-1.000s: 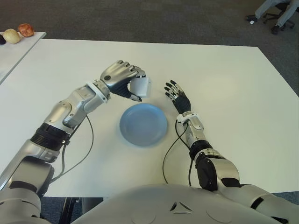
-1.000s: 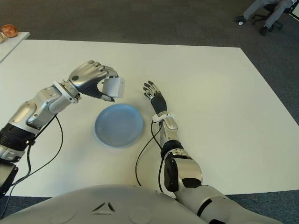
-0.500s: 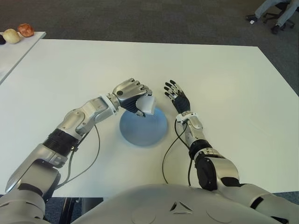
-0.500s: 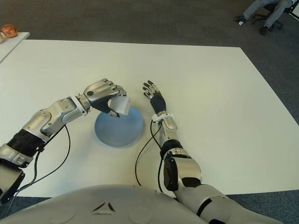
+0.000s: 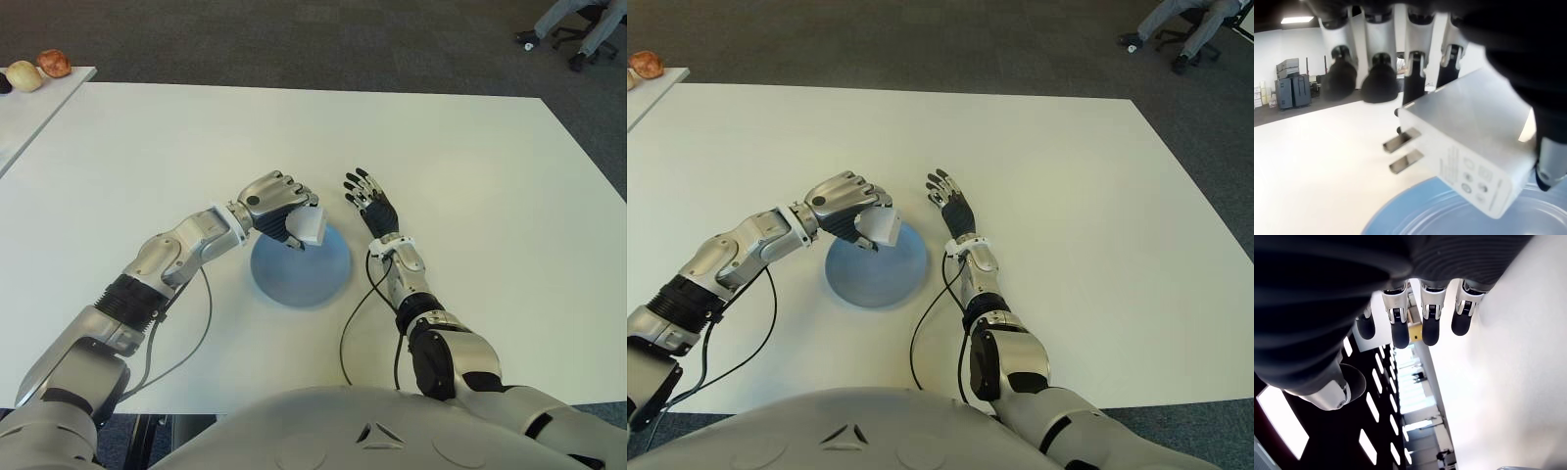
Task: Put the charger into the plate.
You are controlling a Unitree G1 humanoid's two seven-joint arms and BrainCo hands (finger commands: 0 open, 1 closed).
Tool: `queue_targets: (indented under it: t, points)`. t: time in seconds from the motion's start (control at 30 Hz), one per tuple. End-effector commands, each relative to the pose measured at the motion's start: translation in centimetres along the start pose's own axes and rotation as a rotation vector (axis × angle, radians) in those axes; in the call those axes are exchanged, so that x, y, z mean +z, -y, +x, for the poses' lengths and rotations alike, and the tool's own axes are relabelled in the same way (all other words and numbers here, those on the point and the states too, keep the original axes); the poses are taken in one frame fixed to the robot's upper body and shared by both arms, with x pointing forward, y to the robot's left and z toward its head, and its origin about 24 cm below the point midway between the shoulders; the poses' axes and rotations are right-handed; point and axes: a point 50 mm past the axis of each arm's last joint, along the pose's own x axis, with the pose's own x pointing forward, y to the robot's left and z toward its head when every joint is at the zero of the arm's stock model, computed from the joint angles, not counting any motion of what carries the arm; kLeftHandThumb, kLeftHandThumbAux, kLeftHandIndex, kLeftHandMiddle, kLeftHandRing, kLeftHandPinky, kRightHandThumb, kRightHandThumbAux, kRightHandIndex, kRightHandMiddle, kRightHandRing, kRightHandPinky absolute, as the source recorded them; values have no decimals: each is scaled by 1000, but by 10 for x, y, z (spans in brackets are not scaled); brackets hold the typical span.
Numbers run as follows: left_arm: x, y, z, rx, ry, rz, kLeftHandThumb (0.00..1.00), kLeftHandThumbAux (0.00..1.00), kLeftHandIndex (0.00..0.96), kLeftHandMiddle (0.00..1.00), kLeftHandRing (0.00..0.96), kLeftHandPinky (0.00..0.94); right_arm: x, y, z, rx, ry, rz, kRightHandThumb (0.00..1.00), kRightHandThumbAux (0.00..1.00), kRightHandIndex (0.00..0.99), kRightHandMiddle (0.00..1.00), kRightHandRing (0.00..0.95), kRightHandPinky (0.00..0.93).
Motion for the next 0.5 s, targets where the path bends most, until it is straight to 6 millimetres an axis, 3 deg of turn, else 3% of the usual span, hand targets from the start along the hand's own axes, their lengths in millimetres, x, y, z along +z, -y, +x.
queue_targets:
  t: [0.03, 0.2, 0.27, 0.3, 0.37, 0.5]
  points:
    - [2, 11, -1, -33, -1, -23, 852, 667, 402, 543, 812, 761, -41, 0, -26, -47, -176, 69, 0, 617, 93, 147, 99, 42]
    - [4, 13, -1, -33, 26, -68, 850, 665, 407, 549, 794, 764, -41, 0, -26, -45, -176, 59, 0, 605, 94, 149, 100, 43]
    - [5, 14, -3, -68, 55, -48, 842, 663, 424, 511, 682, 658, -40, 0, -26, -44, -176, 58, 0, 607, 95, 150, 101, 45]
    - [5, 14, -4, -91, 68, -31, 751, 617, 364, 440, 579, 569, -40, 0, -26, -43, -175, 58, 0, 608, 95, 150, 102, 46]
    - [6, 13, -6, -154, 93, 17, 502, 492, 179, 215, 273, 286, -40, 0, -26, -42, -173, 58, 0, 613, 96, 151, 103, 49]
    - [13, 3, -15, -250, 135, 95, 290, 320, 38, 45, 57, 60, -40, 0, -26, -30, -165, 57, 0, 632, 95, 146, 99, 38]
